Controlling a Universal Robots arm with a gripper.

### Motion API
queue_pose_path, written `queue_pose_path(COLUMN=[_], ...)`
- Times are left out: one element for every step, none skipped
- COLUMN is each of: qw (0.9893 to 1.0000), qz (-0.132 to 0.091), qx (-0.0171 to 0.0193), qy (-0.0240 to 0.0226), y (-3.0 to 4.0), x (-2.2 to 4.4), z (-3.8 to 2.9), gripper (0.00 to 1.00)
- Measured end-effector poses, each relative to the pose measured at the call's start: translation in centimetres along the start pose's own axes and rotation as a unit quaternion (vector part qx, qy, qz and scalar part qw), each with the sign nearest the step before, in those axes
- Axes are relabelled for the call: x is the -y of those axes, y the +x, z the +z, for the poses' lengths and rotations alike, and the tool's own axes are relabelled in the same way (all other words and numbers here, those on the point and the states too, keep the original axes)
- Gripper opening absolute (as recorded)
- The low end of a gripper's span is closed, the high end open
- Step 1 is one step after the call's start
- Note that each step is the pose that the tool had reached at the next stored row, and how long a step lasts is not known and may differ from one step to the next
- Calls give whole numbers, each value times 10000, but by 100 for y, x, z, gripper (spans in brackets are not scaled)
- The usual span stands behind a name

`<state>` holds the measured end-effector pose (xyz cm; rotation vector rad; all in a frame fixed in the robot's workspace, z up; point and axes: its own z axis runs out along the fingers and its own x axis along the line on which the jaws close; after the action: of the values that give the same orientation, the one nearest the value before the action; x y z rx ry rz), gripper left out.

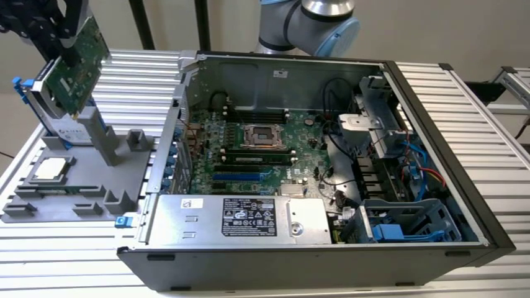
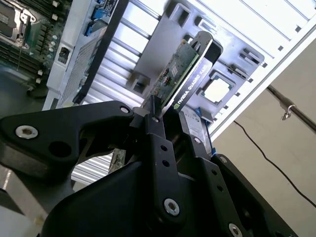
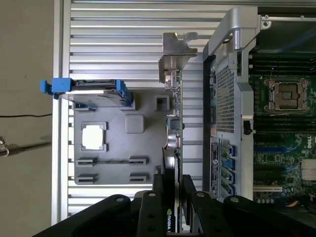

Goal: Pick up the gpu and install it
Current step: 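Pick up the gpu and move the gpu toward the slot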

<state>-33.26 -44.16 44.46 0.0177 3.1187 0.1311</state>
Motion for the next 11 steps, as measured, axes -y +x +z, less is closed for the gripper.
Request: queue_pose_path(qw=[10000, 10000, 10000, 10000, 10000, 10000, 10000, 10000, 10000, 10000, 10000], qz=[-1, 0, 0, 0, 0, 0, 0, 0, 0, 0, -1], qx=[0, 0, 0, 0, 0, 0, 0, 0, 1, 0, 0], qy=[0, 1, 2, 3, 3, 3, 4, 4, 5, 8, 9], y=[-2, -4, -5, -7, -9, -10, -10, -10, -11, -11, -11], x=[0, 0, 0, 0, 0, 0, 0, 0, 0, 0, 0], z=[0, 0, 0, 0, 0, 0, 0, 1, 0, -2, -5], gripper=[0, 0, 0, 0, 0, 0, 0, 0, 0, 0, 0])
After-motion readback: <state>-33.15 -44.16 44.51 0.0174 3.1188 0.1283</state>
